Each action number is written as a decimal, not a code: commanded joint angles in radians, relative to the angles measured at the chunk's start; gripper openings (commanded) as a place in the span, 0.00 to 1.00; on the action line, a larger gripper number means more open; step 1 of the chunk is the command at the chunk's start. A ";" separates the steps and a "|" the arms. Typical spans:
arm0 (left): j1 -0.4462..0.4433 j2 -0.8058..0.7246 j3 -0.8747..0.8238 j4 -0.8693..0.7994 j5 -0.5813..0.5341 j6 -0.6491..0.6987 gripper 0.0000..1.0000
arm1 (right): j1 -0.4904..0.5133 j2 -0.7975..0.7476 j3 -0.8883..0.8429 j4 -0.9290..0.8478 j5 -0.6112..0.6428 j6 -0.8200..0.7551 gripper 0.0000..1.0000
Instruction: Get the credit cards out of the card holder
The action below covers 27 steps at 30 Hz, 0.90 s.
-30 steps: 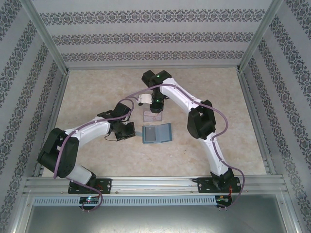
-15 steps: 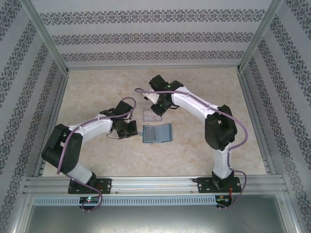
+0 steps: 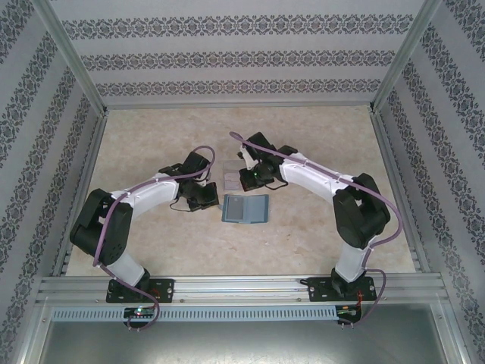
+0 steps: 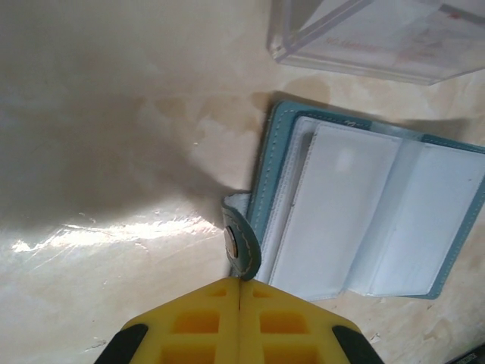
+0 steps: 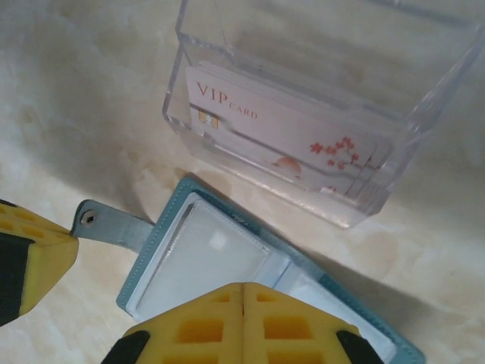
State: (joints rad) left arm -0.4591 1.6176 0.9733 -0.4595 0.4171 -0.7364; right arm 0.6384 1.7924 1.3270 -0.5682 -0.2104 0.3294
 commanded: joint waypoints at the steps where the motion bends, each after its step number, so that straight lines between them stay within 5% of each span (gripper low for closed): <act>1: -0.013 -0.028 0.033 -0.019 -0.001 0.025 0.00 | 0.021 -0.049 -0.050 0.074 -0.046 0.139 0.00; 12: -0.015 -0.024 0.092 -0.046 0.000 0.043 0.00 | 0.026 -0.047 -0.138 0.156 -0.101 0.267 0.00; 27: -0.017 0.225 0.161 -0.059 0.060 0.120 0.00 | 0.022 -0.055 -0.149 0.142 -0.097 0.268 0.01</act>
State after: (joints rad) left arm -0.4656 1.8336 1.1301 -0.4816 0.4709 -0.6575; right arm 0.6636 1.7672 1.1877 -0.4252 -0.2970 0.5812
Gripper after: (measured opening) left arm 0.051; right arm 0.049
